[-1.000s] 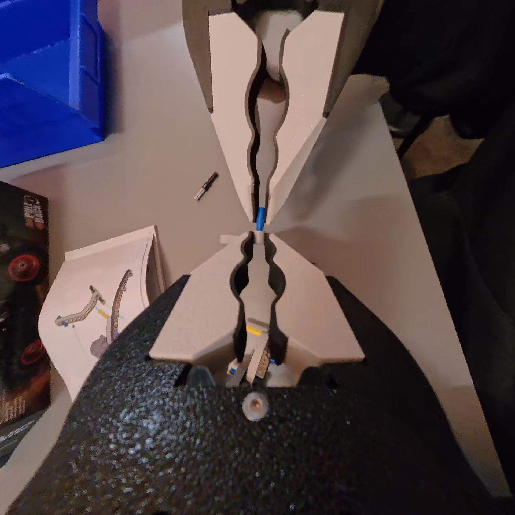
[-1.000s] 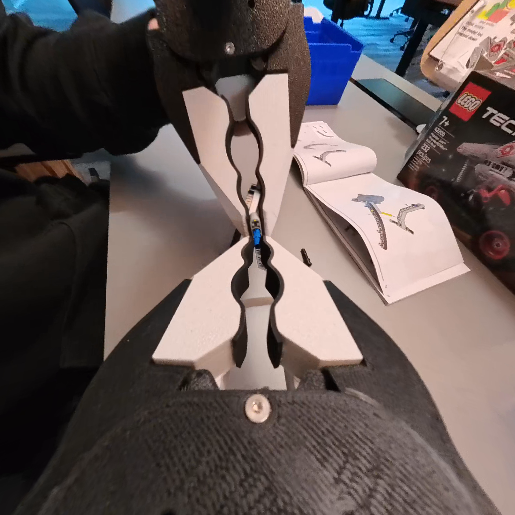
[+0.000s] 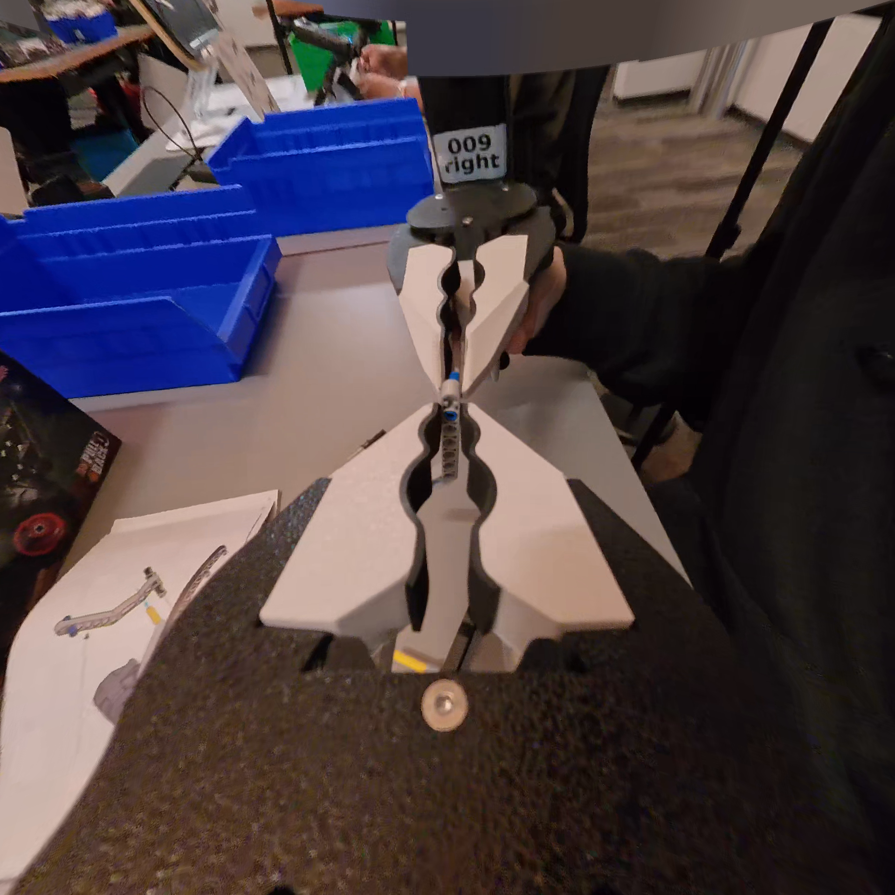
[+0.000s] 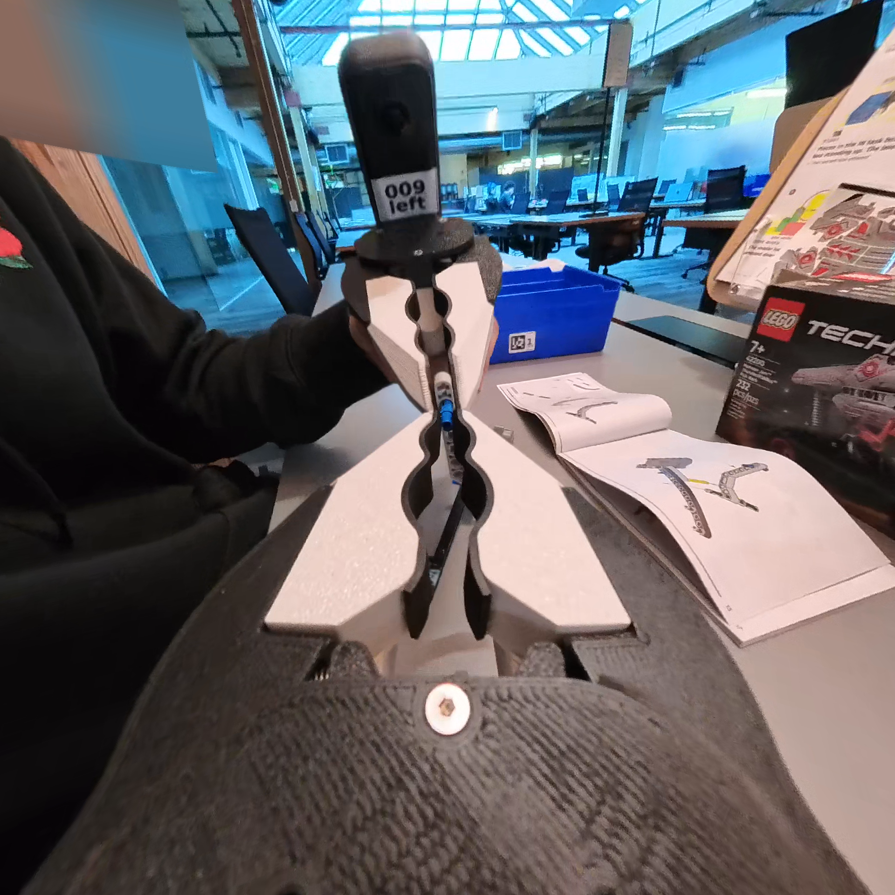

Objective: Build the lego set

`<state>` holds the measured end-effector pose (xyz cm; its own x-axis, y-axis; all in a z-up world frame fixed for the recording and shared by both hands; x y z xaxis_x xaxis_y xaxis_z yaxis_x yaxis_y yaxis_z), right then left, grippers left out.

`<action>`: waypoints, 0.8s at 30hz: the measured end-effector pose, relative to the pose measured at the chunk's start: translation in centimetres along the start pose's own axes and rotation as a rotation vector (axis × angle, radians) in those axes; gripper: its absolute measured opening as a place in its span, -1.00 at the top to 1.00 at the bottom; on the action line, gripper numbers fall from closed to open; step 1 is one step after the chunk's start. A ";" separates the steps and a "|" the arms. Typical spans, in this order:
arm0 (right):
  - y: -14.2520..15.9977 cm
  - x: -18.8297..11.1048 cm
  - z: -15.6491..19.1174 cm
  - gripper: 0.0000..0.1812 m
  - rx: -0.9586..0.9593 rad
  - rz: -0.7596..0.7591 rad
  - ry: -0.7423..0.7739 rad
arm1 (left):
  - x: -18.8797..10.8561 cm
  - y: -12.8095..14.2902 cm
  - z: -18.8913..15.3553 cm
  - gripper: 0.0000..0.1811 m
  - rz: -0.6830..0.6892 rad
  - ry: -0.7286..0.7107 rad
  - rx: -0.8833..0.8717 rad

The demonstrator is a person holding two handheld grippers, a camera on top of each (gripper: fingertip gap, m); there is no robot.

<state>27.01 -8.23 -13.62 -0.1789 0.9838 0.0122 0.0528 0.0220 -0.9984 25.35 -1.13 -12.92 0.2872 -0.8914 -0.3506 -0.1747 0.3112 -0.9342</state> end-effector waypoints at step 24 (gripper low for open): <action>-0.5 0.3 0.0 0.97 0.072 -0.087 -0.041 | -0.5 -0.4 -0.2 0.95 -0.148 0.016 0.007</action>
<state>26.90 -7.96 -13.15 -0.2195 0.9707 0.0978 -0.0355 0.0923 -0.9951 25.06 -0.87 -12.36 0.2941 -0.9330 -0.2076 -0.1244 0.1780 -0.9761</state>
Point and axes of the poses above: each gripper's, where its closed fingertips meet, x out along the fingers, y out of its underside, z = x × y across the jaws, the point moved 4 cm from there along -x, back along the fingers, and after that the axes turned 8 degrees about -x, right-handed, at the moved point
